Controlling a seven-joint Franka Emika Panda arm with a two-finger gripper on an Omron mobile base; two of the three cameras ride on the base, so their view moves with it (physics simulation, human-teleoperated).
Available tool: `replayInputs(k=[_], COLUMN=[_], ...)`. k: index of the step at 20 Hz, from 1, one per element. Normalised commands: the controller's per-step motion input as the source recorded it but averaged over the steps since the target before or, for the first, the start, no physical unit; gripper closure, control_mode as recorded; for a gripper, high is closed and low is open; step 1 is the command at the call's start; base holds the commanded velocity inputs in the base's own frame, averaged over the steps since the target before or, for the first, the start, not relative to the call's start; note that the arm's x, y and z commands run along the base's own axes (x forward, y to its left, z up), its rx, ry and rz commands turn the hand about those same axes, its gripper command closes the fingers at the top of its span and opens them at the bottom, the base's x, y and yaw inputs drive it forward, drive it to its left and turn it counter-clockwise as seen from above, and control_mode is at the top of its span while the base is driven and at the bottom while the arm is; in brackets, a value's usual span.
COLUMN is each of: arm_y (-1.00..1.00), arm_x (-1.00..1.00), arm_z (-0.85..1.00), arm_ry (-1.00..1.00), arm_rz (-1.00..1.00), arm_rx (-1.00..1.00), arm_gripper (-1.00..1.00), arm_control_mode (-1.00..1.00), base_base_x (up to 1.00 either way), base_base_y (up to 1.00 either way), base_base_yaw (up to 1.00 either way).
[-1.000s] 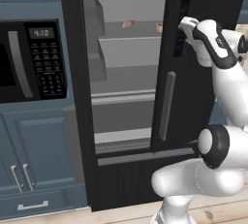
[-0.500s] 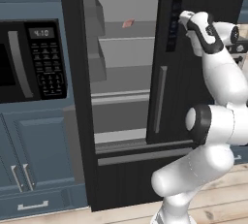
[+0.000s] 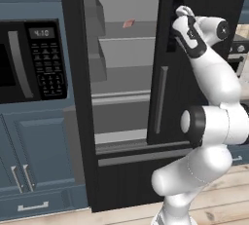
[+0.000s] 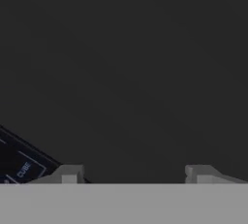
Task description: Place the steak on the counter behind the older steak on the same shelf of the fridge to maintain FIFO order. Close the fridge door when finished.
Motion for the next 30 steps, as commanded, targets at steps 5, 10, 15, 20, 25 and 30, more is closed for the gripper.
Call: replayInputs(k=[5, 10, 15, 20, 25, 30], arm_y=[0.00, 0.13, 0.37, 0.27, 0.58, 0.95], arm_x=[0.13, -1.00, -0.33, -0.93, -1.00, -1.00], arm_z=[0.00, -0.05, -0.65, -0.15, 0.00, 0.00], arm_ry=[0.04, -0.03, 0.00, -0.12, -0.20, -0.22], arm_rz=[-0.10, 0.00, 0.00, 0.00, 0.00, -0.04], arm_rx=[0.00, -0.02, -0.25, -0.18, -0.26, -0.35], arm_gripper=[-1.00, -1.00, -1.00, -1.00, -1.00, -1.00], arm_control_mode=[-1.00, -1.00, -1.00, -1.00, -1.00, -1.00], base_base_x=[0.00, 0.00, 0.00, 0.00, 0.00, 0.00], base_base_y=[0.00, 0.00, 0.00, 0.00, 0.00, 0.00], base_base_yaw=[0.00, 0.00, 0.00, 0.00, 0.00, 0.00])
